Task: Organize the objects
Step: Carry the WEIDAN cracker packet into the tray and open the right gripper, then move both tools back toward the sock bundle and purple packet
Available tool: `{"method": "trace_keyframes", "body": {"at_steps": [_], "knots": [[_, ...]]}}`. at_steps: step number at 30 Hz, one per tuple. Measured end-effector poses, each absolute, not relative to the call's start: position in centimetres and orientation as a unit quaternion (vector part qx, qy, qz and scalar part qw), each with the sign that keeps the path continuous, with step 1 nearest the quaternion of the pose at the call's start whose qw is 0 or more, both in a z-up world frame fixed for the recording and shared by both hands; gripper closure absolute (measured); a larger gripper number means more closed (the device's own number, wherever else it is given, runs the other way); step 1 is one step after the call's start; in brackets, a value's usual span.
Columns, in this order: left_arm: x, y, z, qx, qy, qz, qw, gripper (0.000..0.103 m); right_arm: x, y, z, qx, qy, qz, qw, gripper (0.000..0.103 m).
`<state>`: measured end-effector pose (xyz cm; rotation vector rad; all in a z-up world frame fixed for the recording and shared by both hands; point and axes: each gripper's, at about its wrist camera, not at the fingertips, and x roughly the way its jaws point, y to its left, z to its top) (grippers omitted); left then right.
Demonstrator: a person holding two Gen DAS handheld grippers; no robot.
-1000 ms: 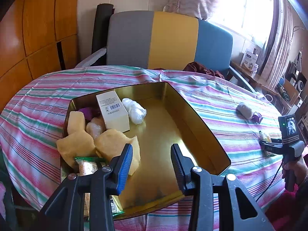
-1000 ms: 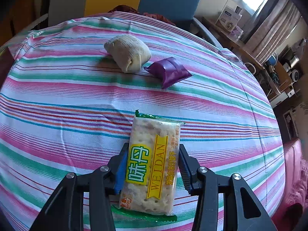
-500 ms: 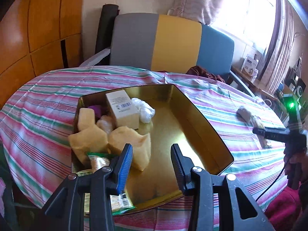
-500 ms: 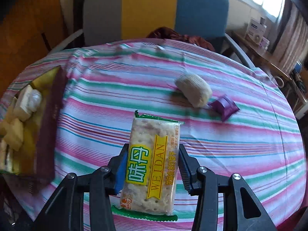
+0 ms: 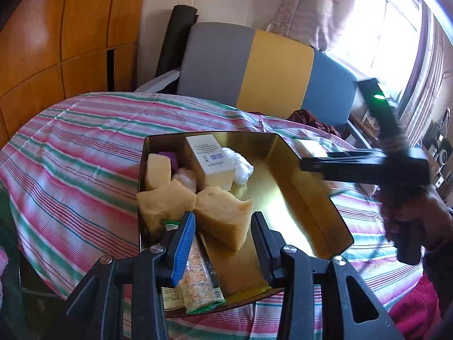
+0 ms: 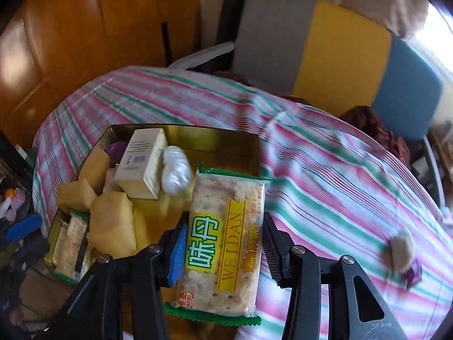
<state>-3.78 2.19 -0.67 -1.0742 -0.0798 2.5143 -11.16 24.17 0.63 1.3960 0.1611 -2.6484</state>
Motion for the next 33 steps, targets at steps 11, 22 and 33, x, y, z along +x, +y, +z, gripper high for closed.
{"method": "trace_keyframes", "body": {"at_steps": [11, 22, 33], "knots": [[-5.1, 1.3, -2.8, -0.415, -0.043, 0.888, 0.194, 0.062, -19.3, 21.6, -4.5, 0.508, 0.082, -0.856, 0.046, 0.051], [-4.9, 1.9, -2.7, -0.412, -0.033, 0.891, 0.189, 0.062, -16.6, 23.0, -3.1, 0.474, 0.053, -0.878, 0.046, 0.038], [-3.6, 3.0, -1.1, -0.391, -0.006, 0.901, 0.187, 0.062, -9.3, 24.6, -0.7, 0.429, 0.042, -0.901, 0.044, 0.029]]}}
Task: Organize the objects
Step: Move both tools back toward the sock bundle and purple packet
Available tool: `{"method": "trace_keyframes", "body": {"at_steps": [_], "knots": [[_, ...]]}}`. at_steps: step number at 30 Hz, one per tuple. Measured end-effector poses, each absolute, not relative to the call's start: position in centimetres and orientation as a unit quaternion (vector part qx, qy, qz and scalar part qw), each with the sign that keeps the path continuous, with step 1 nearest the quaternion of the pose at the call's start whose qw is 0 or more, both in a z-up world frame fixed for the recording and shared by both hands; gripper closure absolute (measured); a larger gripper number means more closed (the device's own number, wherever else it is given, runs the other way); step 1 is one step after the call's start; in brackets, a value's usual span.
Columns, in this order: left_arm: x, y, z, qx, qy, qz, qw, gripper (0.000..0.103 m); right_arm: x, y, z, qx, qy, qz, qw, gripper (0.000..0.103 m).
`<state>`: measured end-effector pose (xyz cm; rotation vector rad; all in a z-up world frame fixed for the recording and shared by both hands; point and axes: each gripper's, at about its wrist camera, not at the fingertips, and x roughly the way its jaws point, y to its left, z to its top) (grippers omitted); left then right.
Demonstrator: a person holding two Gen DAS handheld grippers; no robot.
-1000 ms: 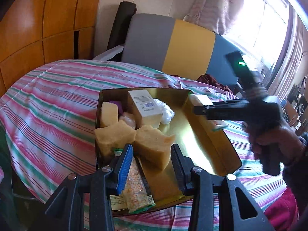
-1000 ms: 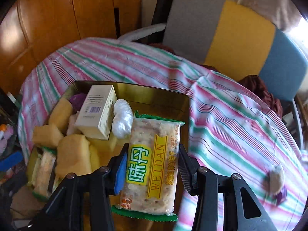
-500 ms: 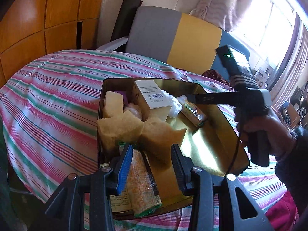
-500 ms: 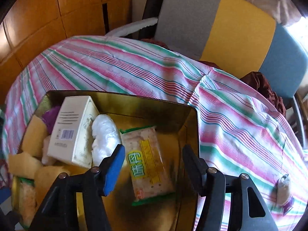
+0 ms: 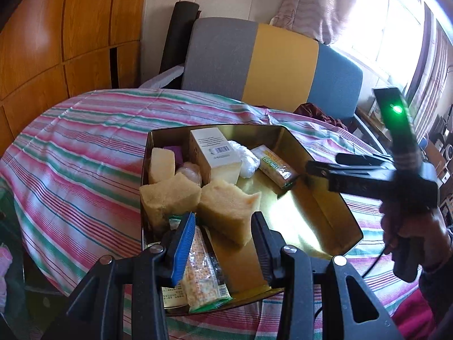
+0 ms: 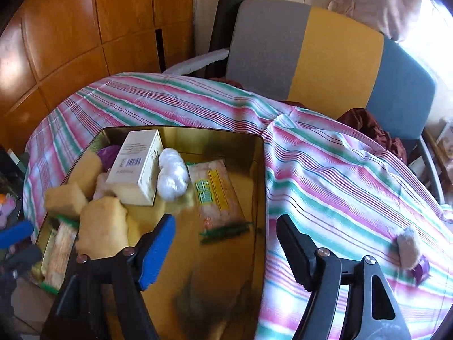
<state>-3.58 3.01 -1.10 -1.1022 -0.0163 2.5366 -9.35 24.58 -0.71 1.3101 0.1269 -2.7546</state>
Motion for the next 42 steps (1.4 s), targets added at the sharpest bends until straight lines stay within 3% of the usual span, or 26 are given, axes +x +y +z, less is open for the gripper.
{"method": "trace_keyframes", "body": {"at_steps": [13, 25, 34, 42], "knots": [[-1.8, 6.3, 0.2, -0.375, 0.039, 0.901, 0.215, 0.062, -2.3, 32.9, 0.3, 0.414, 0.010, -0.910, -0.021, 0.027], [-0.4, 11.8, 1.7, -0.355, 0.093, 0.894, 0.258, 0.062, 1.5, 46.8, -1.1, 0.432, -0.008, -0.886, -0.167, 0.018], [0.3, 17.8, 2.1, -0.346, 0.136, 0.880, 0.296, 0.062, 5.0, 56.0, -3.2, 0.420, -0.144, -0.857, -0.261, 0.018], [0.5, 23.8, 1.1, -0.366, 0.154, 0.853, 0.338, 0.062, 5.6, 57.3, -3.5, 0.428, -0.186, -0.841, -0.273, 0.018]]}}
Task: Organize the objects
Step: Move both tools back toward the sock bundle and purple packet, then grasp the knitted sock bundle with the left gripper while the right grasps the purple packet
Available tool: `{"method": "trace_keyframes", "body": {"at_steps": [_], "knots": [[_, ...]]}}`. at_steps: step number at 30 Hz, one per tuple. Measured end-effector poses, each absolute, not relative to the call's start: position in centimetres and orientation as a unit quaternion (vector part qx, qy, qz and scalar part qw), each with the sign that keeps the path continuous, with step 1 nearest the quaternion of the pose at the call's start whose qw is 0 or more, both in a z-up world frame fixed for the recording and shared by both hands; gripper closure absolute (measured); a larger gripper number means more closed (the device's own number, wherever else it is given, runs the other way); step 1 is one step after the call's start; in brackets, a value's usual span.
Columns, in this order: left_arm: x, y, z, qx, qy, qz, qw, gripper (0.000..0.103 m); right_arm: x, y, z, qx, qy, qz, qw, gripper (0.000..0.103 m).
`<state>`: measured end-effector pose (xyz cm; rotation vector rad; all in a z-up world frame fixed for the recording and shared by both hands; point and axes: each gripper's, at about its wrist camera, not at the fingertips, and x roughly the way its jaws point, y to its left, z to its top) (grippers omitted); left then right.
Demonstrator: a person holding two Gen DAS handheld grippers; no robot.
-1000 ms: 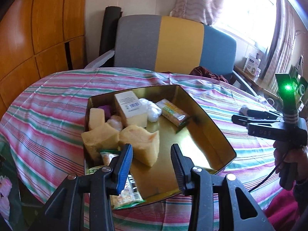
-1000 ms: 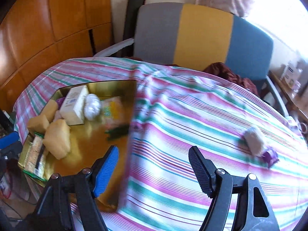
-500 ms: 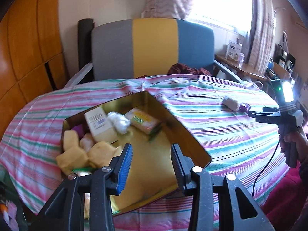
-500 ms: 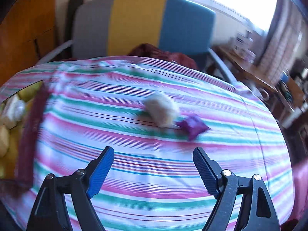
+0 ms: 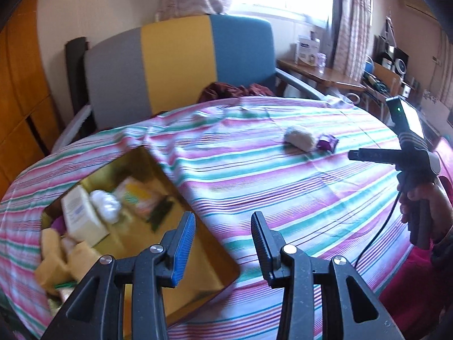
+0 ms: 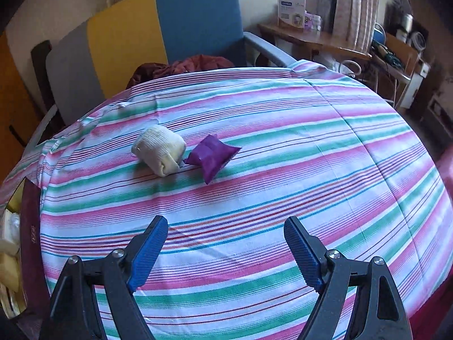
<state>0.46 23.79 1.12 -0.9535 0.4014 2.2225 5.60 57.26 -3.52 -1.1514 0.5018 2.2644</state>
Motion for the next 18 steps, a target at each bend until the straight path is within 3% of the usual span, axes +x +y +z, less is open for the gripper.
{"method": "trace_keyframes", "body": {"at_steps": [13, 18], "knots": [[-2.2, 32.9, -1.6, -0.433, 0.133, 0.804, 0.384, 0.062, 8.0, 60.0, -3.2, -0.397, 0.274, 0.818, 0.314, 0.018], [-5.5, 36.8, -3.0, -0.506, 0.046, 0.755, 0.415, 0.059, 8.0, 60.1, -3.2, -0.393, 0.291, 0.817, 0.305, 0.017]]}}
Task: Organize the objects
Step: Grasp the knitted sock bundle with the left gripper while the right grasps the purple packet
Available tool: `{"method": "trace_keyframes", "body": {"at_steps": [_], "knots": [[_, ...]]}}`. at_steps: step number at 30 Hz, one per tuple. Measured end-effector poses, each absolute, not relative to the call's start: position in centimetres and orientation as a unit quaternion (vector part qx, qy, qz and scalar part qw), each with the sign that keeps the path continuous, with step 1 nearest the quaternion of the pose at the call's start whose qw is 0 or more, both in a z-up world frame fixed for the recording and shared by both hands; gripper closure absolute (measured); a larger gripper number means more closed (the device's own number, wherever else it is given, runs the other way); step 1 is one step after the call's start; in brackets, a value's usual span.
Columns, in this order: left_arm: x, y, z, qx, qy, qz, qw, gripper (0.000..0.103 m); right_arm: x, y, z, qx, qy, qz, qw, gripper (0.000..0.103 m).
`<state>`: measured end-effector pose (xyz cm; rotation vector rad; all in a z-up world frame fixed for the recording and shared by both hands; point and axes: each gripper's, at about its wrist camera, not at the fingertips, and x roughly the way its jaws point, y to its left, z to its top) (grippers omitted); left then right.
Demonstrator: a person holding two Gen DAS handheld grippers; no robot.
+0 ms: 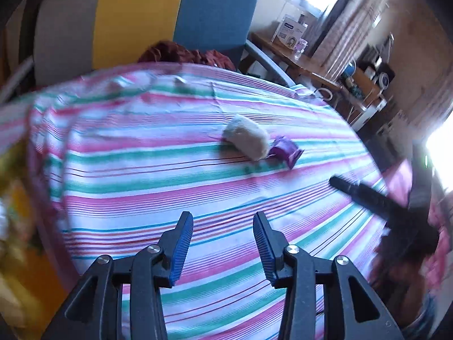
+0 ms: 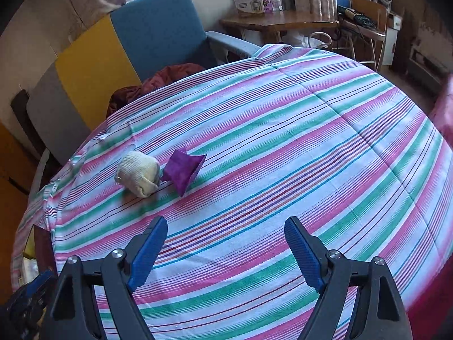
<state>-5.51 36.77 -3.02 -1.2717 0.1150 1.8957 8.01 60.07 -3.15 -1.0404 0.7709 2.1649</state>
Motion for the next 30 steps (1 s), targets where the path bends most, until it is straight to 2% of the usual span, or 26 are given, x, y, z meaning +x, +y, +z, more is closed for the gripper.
{"method": "trace_keyframes", "body": {"at_steps": [6, 9, 15, 20, 21, 22, 25, 30], "knots": [[-9.3, 42.1, -5.1, -0.563, -0.035, 0.721, 0.402, 0.052, 7.9, 60.3, -3.3, -0.390, 0.314, 0.817, 0.286, 0.016], [-10.9, 45.0, -6.2, -0.580, -0.064, 0.711, 0.392, 0.042, 7.9, 60.4, -3.4, -0.391, 0.325, 0.815, 0.280, 0.016], [-12.8, 50.0, -8.1, -0.596, -0.062, 0.714, 0.363, 0.030, 7.8, 60.5, -3.9, -0.393, 0.349, 0.809, 0.262, 0.015], [-13.7, 53.2, -10.2, -0.600, -0.019, 0.729, 0.330, 0.031, 7.9, 60.7, -4.0, -0.392, 0.359, 0.807, 0.258, 0.014], [-13.3, 53.5, -10.0, -0.583, 0.002, 0.740, 0.334, 0.032, 7.9, 60.7, -4.0, -0.392, 0.359, 0.807, 0.257, 0.014], [-13.0, 53.5, -9.8, -0.574, 0.011, 0.744, 0.343, 0.039, 7.9, 60.7, -4.1, -0.392, 0.358, 0.807, 0.259, 0.014], [-12.3, 52.3, -9.6, -0.562, 0.022, 0.739, 0.370, 0.042, 8.1, 60.8, -4.1, -0.391, 0.358, 0.806, 0.263, 0.014], [-10.2, 47.8, -9.0, -0.541, 0.070, 0.749, 0.377, 0.043, 8.2, 60.9, -4.2, -0.393, 0.354, 0.805, 0.269, 0.014]]}}
